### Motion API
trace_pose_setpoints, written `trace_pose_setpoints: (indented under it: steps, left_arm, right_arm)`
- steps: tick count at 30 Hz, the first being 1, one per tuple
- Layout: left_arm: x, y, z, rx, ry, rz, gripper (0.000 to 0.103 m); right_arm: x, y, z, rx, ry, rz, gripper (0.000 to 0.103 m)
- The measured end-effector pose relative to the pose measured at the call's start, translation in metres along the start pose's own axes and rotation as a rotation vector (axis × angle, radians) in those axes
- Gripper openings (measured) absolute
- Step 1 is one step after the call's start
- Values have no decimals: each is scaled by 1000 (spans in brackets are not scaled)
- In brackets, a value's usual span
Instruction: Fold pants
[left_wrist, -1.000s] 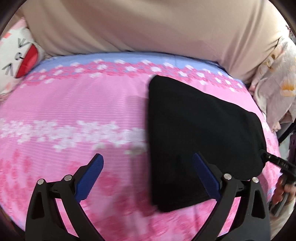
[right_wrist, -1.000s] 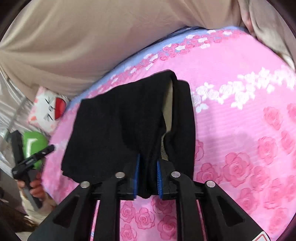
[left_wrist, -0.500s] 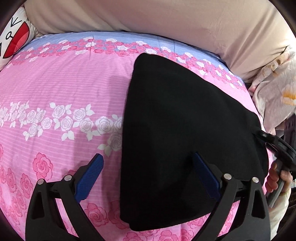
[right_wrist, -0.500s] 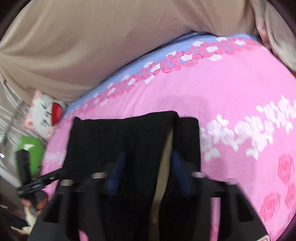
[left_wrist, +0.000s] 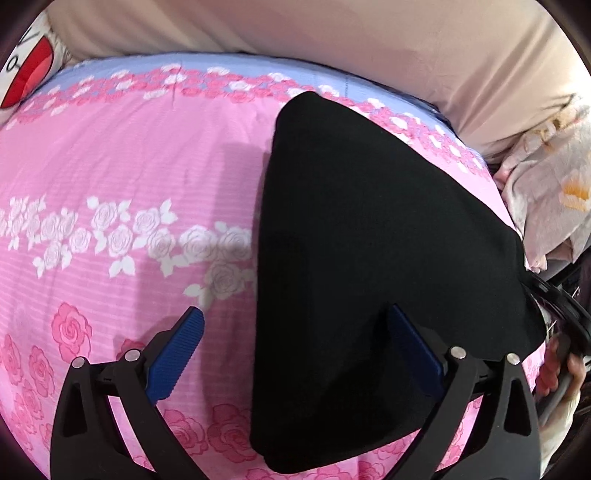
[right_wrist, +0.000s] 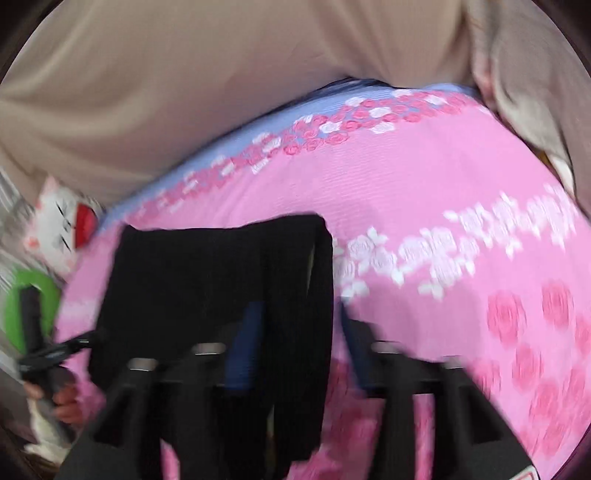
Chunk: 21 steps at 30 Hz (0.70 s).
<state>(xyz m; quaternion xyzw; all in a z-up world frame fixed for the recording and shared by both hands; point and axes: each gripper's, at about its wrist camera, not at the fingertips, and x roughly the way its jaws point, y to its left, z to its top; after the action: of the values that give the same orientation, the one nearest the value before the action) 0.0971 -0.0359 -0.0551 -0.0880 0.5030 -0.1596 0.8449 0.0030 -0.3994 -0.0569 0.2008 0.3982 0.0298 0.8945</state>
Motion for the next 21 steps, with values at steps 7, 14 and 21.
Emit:
trace_pose_setpoints:
  steps: [7, 14, 21]
  left_arm:
    - [9, -1, -5, -6, -35, -45, 98]
    - [-10, 0, 9, 43, -59, -183, 24]
    - [-94, 33, -10, 115, -96, -119, 22]
  right_arm:
    - [19, -8, -35, 100, 102, 136, 73]
    - [12, 19, -31, 130, 30, 156, 34]
    - [-34, 92, -43, 8, 8, 291, 33]
